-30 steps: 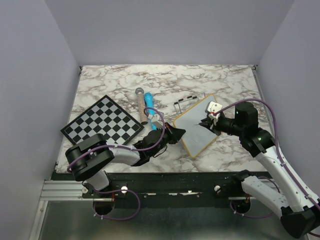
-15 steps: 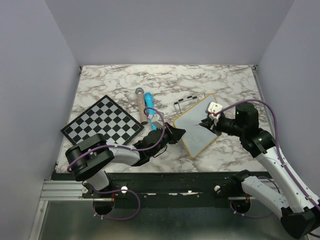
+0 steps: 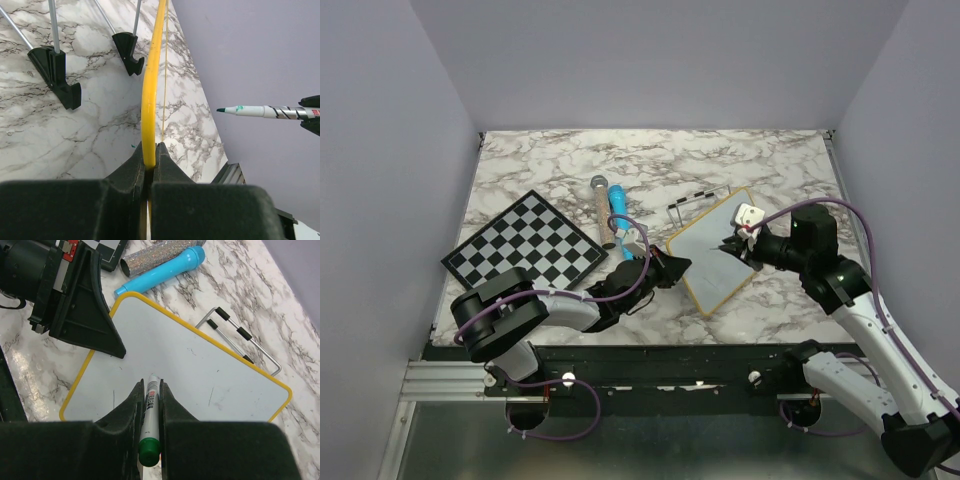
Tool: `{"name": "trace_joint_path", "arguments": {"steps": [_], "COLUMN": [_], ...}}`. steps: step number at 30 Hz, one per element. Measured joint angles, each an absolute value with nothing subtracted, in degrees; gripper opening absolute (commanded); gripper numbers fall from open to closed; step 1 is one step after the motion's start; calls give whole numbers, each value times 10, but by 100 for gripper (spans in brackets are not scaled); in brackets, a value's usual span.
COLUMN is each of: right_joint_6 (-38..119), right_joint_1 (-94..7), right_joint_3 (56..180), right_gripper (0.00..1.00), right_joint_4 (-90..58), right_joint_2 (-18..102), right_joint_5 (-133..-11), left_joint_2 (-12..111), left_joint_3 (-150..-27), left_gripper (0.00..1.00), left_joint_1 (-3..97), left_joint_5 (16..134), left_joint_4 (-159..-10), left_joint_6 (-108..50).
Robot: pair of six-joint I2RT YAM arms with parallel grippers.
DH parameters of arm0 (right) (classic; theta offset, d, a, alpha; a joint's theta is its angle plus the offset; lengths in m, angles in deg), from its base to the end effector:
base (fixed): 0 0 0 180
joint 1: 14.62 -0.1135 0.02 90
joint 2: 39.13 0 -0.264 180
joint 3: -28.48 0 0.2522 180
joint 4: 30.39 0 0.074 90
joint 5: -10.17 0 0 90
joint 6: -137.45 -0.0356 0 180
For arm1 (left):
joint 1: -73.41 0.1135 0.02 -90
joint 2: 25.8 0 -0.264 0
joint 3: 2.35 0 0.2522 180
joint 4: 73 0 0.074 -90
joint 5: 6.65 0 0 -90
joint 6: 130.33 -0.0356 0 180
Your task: Write a sentence on the whiteboard
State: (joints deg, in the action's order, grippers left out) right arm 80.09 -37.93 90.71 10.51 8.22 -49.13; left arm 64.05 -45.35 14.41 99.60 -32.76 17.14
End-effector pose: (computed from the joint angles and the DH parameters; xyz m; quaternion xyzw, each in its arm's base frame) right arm 0.1571 0.0875 0.3265 -0.5075 0.6565 0.1822 0.5274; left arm 0.1627 -0.2514 0.1811 -0.0841 0.7404 -0.5043 0.4364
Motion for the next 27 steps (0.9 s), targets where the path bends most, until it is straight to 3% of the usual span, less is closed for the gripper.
{"name": "trace_joint_path", "arguments": {"steps": [27], "right_joint_6": [791], "right_joint_1": [-379], "right_joint_3": [911], "right_gripper": [1], "right_joint_4": [104], "right_joint_2": [96], "right_joint_5": [-474], "left_joint_2": [642], "left_joint_3": [-453], "left_gripper": [0], "left_joint_1": [144], "left_joint_5": [996], "left_joint_4": [-327], "left_joint_6": [176]}}
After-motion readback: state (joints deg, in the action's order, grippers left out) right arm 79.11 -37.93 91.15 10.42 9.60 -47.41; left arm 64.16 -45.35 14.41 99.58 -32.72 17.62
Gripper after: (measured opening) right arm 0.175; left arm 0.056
